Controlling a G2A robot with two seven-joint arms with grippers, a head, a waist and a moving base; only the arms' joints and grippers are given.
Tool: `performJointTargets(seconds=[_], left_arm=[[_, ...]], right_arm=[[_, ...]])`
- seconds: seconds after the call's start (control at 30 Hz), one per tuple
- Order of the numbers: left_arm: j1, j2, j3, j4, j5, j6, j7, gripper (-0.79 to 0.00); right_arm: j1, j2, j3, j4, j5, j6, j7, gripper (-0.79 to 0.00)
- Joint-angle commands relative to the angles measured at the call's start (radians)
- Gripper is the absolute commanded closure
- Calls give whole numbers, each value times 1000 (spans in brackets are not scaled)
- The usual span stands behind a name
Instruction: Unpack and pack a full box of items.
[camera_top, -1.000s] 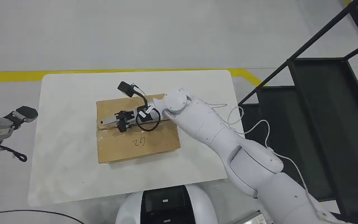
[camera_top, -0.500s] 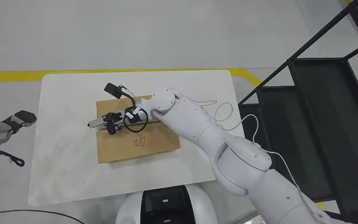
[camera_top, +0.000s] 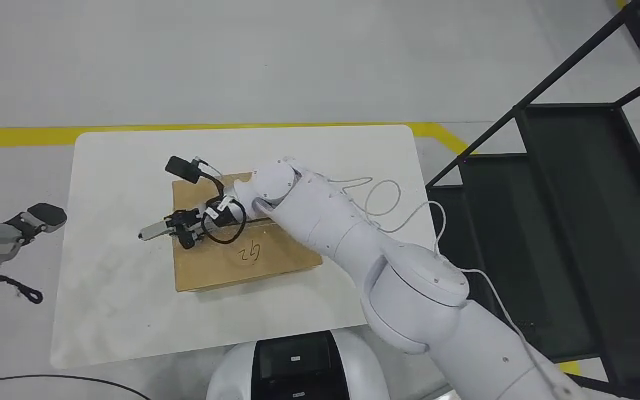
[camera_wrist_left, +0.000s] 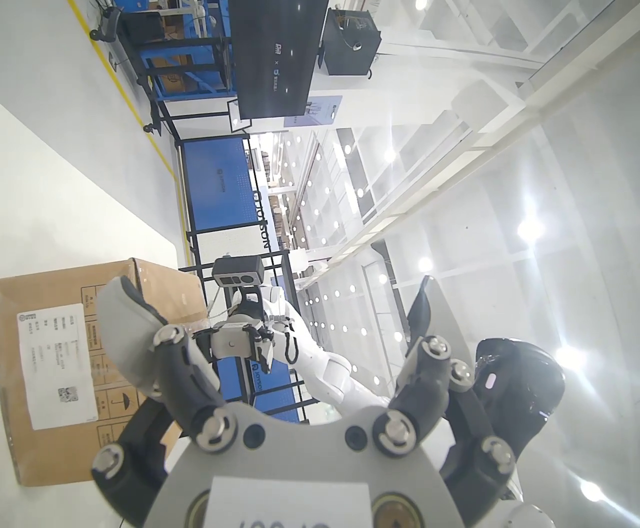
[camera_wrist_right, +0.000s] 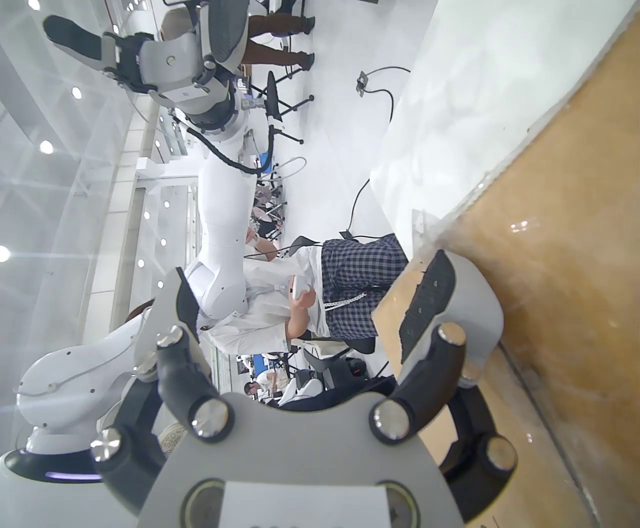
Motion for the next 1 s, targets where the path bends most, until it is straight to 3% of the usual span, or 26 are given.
performJointTargets(seconds=[0.0,0.27,0.43,0.67,0.83,0.97], left_arm=[[-5,-1,5,0,4,2,-1,-785],[-39,-5,37,-14,16,16,0,-785],[-70,-11,81,-42,23,25,15,-785],[-138,-23,193,-86,62,51,44,-785],[-177,-29,248,-123,94,60,58,-785],[-208,-34,294,-138,125,78,74,-785]], right_arm=[[5,-8,4,11,7,-12,17,-785],[34,18,84,74,97,-134,154,-785],[27,83,117,12,70,-150,138,-785],[-63,258,241,-154,10,-258,31,-785],[-221,403,400,-389,-67,-313,-25,-785],[-406,502,587,-644,-129,-300,-24,-785]])
